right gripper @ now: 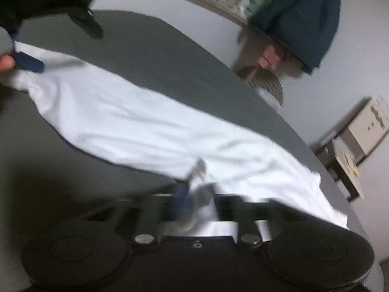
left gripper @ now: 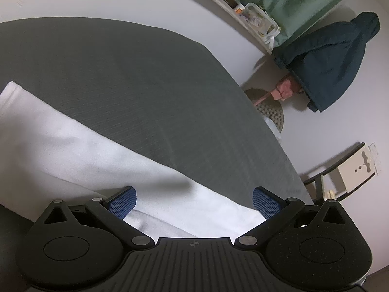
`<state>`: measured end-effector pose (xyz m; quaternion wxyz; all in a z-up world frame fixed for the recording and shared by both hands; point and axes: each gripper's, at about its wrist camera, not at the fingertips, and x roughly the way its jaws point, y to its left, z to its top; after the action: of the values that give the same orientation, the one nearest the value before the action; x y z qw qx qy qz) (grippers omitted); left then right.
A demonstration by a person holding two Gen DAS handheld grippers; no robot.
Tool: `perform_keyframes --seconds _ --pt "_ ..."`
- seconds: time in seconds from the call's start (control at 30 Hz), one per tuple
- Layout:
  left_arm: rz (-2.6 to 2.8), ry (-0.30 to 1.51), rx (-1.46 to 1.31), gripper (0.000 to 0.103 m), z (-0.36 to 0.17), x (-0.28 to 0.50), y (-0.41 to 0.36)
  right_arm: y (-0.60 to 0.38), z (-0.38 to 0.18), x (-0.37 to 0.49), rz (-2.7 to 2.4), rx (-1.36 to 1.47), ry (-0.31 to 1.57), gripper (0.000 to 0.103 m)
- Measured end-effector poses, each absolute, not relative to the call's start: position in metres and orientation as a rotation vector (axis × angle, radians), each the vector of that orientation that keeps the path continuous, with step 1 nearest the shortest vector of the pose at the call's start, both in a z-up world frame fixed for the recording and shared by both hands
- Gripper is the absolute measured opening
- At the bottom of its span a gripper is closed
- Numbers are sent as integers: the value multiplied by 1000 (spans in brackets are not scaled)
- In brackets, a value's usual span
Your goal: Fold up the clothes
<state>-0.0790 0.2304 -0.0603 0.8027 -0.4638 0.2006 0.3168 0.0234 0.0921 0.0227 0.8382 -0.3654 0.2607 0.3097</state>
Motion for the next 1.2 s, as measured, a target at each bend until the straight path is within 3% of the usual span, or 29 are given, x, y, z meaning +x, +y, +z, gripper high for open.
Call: perform_keyframes --seconds 0.37,0.43,0.5,0.53,0.67,0.83,0.93,1.07,1.2 --pt "691 453 -949 103 -56 -74 227 83 6 6 687 -941 424 8" --pt "687 432 -950 103 -52 -75 225 79 13 16 675 -892 410 20" --pt "656 386 -946 103 -45 -78 221 60 27 14 649 -779 395 59" --pt "605 349 -932 103 -39 -78 216 43 37 12 643 -692 393 61" --pt "361 309 -813 103 -17 -62 183 -58 64 19 506 -366 470 61" --pt "122 413 -688 103 -11 -41 120 -253 58 48 104 -46 626 60" --pt "-2 478 -598 103 -5 -32 82 -376 54 60 -133 136 689 52" --pt "-107 536 -420 103 12 -31 30 -463 49 72 -207 112 776 52" --pt "-146 533 -325 103 35 -36 -11 -461 27 79 -164 -222 827 52"
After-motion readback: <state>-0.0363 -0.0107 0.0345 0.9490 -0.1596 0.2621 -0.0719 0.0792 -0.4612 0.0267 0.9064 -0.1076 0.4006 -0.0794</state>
